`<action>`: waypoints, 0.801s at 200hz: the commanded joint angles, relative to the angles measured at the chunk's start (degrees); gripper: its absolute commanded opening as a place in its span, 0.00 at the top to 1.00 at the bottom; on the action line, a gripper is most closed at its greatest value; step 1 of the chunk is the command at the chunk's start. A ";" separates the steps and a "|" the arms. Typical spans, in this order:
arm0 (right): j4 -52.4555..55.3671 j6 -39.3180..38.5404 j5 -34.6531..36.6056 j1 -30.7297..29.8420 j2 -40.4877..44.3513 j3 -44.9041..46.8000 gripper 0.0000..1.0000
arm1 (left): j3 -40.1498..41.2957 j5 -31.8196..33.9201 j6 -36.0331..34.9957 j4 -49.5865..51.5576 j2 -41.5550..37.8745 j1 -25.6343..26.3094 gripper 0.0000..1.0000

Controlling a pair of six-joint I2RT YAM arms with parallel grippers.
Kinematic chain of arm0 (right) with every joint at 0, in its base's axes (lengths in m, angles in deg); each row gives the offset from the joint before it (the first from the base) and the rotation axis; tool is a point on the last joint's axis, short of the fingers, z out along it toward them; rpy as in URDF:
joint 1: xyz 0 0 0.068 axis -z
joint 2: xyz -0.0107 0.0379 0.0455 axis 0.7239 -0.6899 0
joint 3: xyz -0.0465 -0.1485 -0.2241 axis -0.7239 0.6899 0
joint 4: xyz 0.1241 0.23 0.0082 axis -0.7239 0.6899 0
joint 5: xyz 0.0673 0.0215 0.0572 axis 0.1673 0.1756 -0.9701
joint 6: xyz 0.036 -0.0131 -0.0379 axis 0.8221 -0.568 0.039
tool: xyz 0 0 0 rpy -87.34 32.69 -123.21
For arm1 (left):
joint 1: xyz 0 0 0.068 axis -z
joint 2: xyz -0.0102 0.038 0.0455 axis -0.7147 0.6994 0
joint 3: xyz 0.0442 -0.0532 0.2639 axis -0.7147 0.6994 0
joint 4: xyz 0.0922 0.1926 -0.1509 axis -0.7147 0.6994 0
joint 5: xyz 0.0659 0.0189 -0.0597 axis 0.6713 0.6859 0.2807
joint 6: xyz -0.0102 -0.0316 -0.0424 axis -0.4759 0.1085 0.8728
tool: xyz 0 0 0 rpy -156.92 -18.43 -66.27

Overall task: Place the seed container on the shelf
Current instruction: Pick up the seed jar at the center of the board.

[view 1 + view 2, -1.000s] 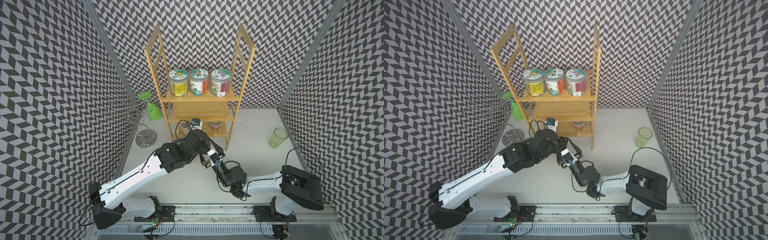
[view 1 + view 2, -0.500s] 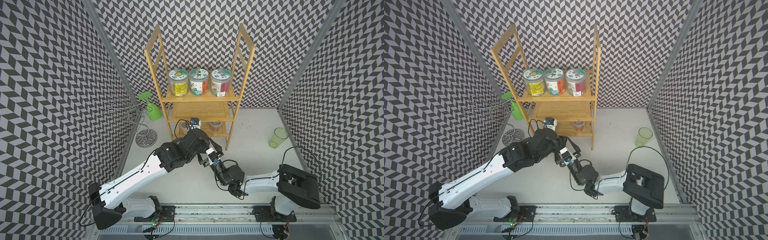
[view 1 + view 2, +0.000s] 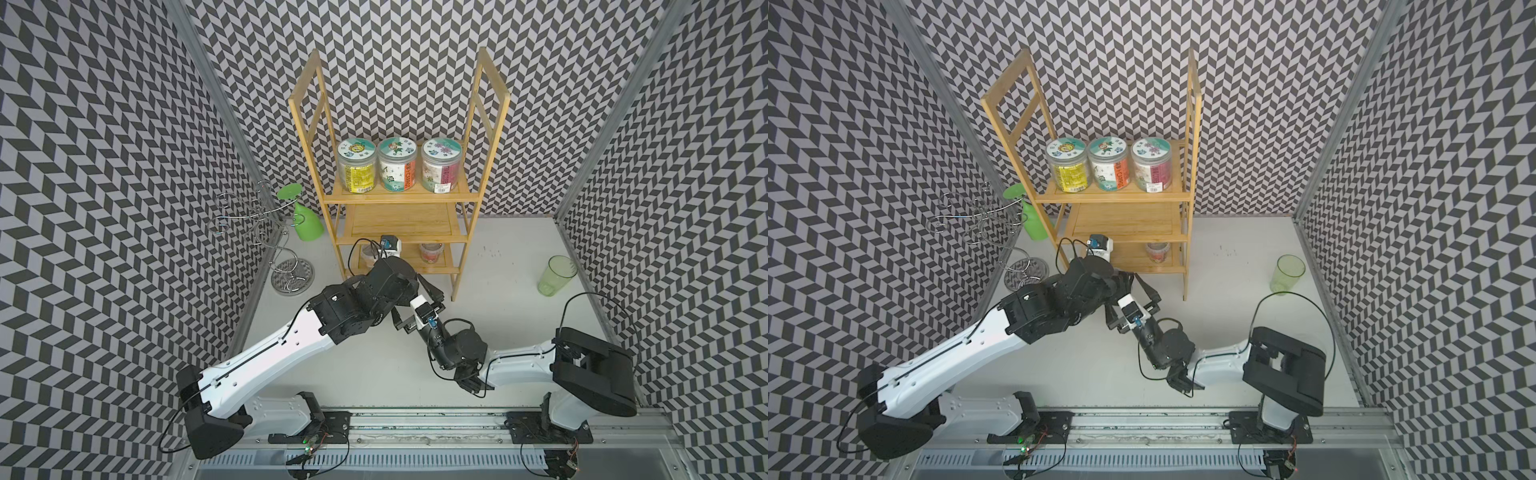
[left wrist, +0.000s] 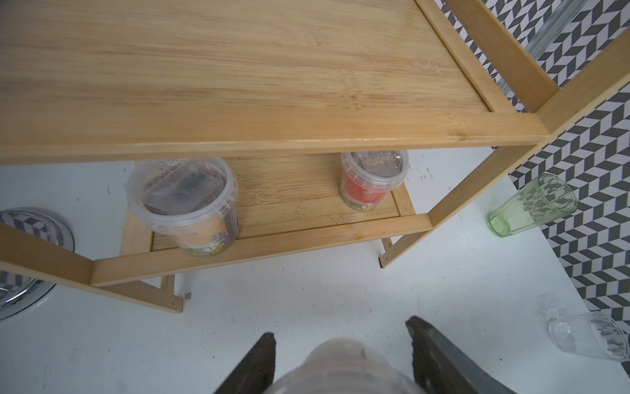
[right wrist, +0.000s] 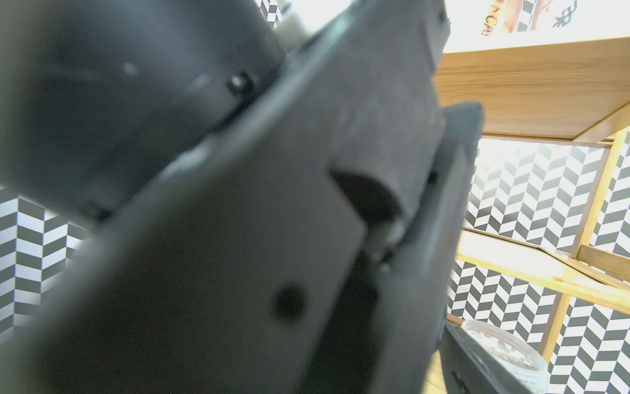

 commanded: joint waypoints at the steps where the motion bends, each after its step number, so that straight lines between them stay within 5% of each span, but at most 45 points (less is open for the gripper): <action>1: 1.60 -0.05 -1.25 1.03 -2.13 -2.05 0.12 | -0.64 -4.71 -0.73 0.22 -0.28 1.21 0.35; 79: 0.59 -0.84 -1.40 2.07 -2.84 -2.45 0.42 | -1.14 -6.22 -0.81 0.82 -0.21 1.22 0.30; 134: 0.25 -1.57 -2.11 1.96 -1.86 -0.85 0.46 | -1.60 -6.48 -2.04 0.17 -0.97 1.21 0.07; 160: -0.19 -1.71 -2.11 1.86 -1.77 -0.59 0.46 | -1.56 -6.66 -2.39 -0.04 -1.06 1.21 0.05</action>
